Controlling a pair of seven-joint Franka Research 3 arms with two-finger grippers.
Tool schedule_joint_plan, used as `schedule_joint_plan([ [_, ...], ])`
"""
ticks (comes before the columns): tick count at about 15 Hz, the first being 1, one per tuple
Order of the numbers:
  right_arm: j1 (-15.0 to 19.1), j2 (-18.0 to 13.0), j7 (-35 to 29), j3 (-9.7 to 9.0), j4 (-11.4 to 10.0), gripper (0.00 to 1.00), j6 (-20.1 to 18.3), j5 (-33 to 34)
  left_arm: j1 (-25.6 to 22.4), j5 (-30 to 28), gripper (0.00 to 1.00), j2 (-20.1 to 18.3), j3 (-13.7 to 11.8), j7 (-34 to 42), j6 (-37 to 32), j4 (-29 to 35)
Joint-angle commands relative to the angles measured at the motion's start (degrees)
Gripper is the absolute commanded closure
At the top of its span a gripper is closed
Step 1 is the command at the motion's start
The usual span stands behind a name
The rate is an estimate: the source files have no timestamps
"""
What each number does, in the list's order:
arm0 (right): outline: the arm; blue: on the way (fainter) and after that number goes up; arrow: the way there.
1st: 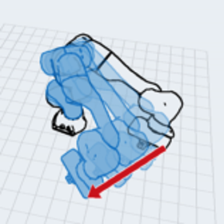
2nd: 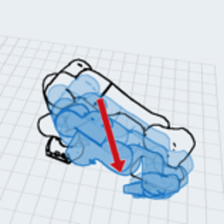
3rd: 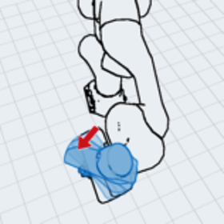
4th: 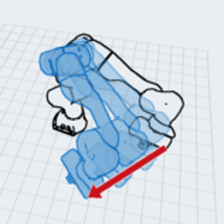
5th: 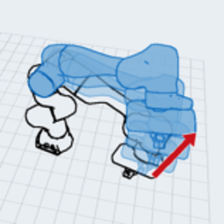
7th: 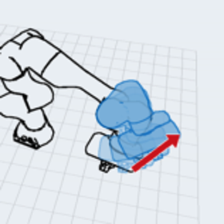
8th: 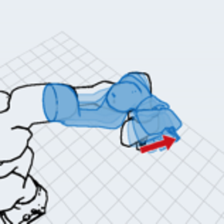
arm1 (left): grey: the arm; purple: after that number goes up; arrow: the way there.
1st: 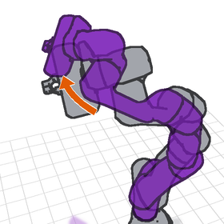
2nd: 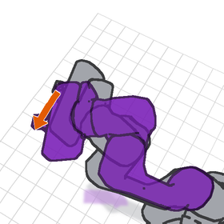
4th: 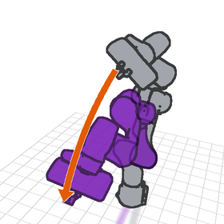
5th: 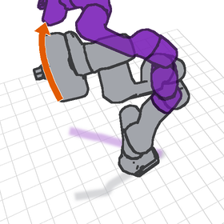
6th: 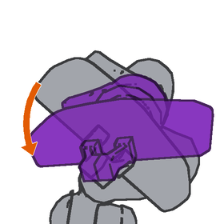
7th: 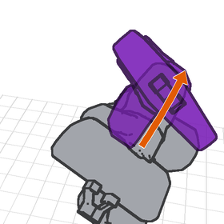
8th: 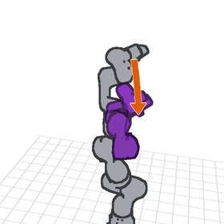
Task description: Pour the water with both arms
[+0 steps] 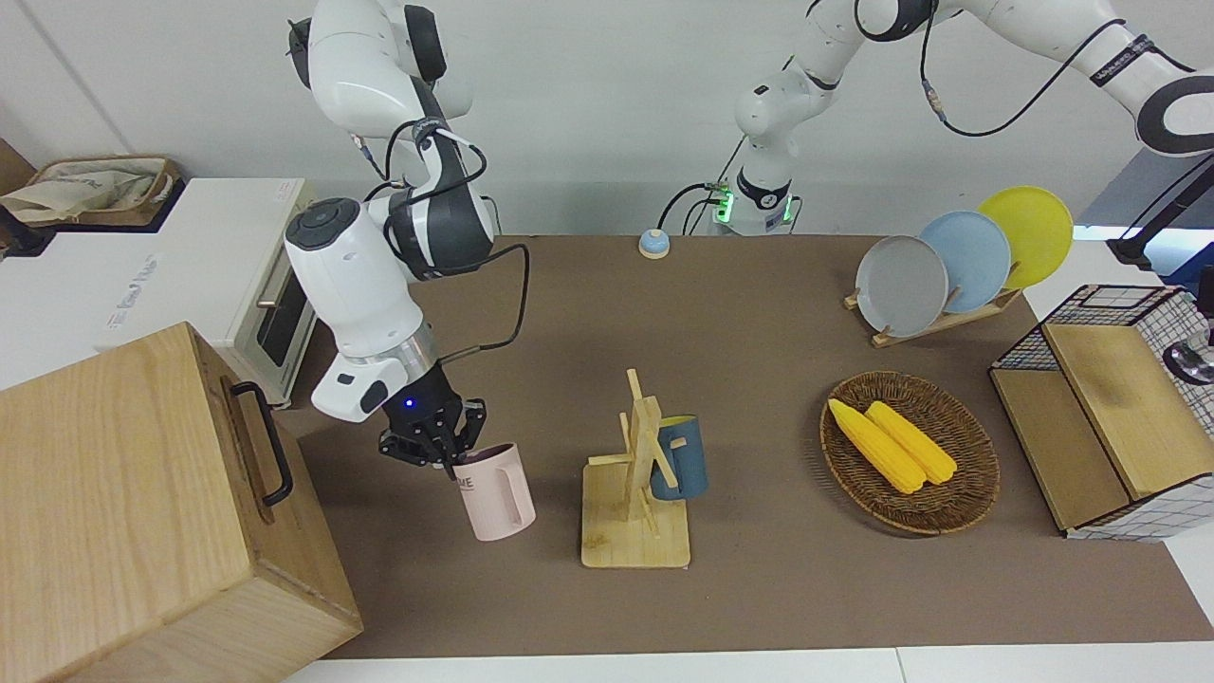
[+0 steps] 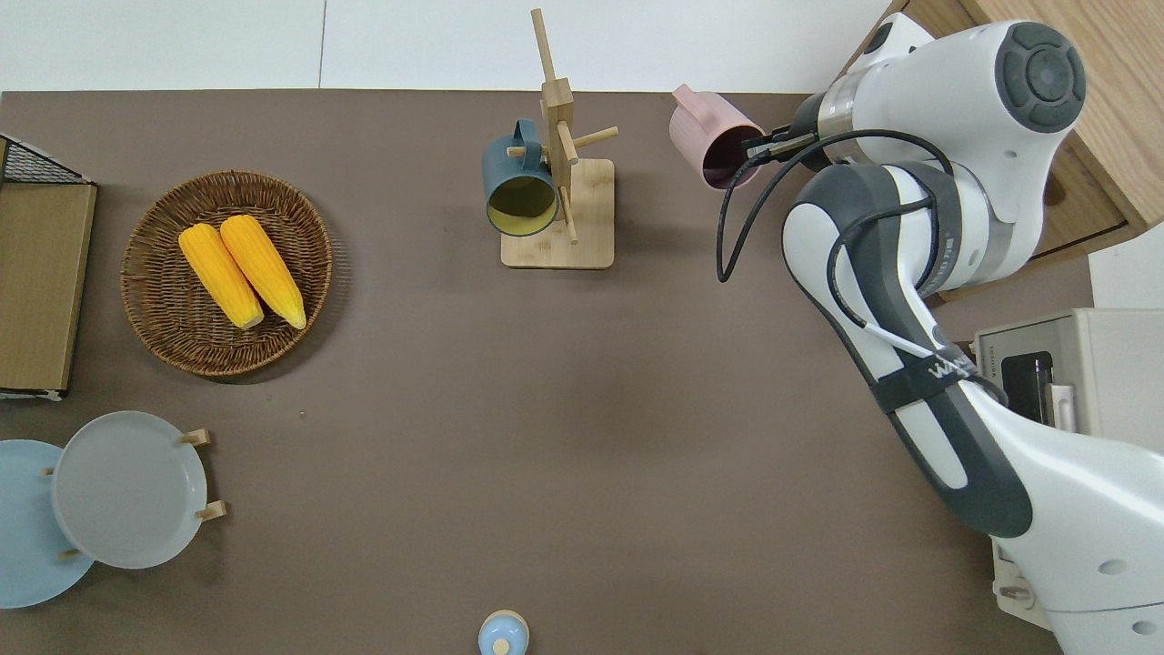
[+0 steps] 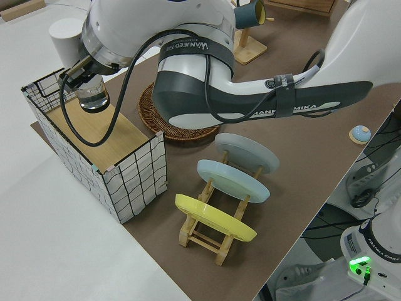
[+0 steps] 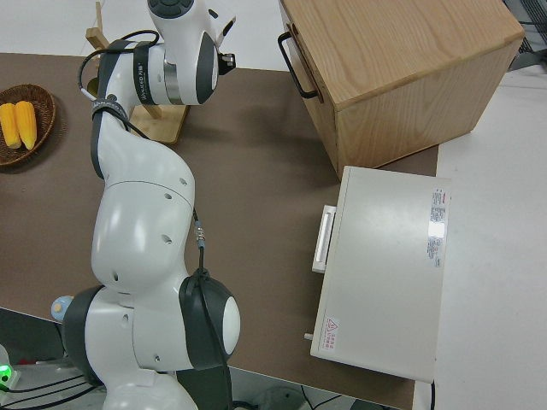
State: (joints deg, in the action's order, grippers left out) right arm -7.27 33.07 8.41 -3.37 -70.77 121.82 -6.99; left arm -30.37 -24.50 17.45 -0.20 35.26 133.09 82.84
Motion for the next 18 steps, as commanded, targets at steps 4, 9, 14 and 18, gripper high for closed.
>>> schedule_joint_plan([
  [4, -0.7, -3.9, 3.9, -1.28, -0.2, 1.000, -14.7, 14.2, 2.3, 5.7, 1.00, -6.0, 0.0, -9.0, -3.9, 3.2],
  [9, -2.3, -8.2, 3.9, -1.55, -7.9, 1.000, -22.7, 14.3, 2.9, 6.4, 1.00, -13.4, 0.1, -10.1, -3.4, 12.0],
  [14, -5.1, -9.5, -4.1, -1.72, -12.2, 1.000, -26.9, 10.9, 5.2, 6.5, 1.00, -19.9, 0.0, -15.6, -0.3, 20.6],
  [18, -8.5, -9.4, -14.3, -1.90, -12.6, 1.000, -28.8, 5.7, 6.4, 11.5, 1.00, -24.9, 2.0, -22.9, 4.4, 28.6],
])
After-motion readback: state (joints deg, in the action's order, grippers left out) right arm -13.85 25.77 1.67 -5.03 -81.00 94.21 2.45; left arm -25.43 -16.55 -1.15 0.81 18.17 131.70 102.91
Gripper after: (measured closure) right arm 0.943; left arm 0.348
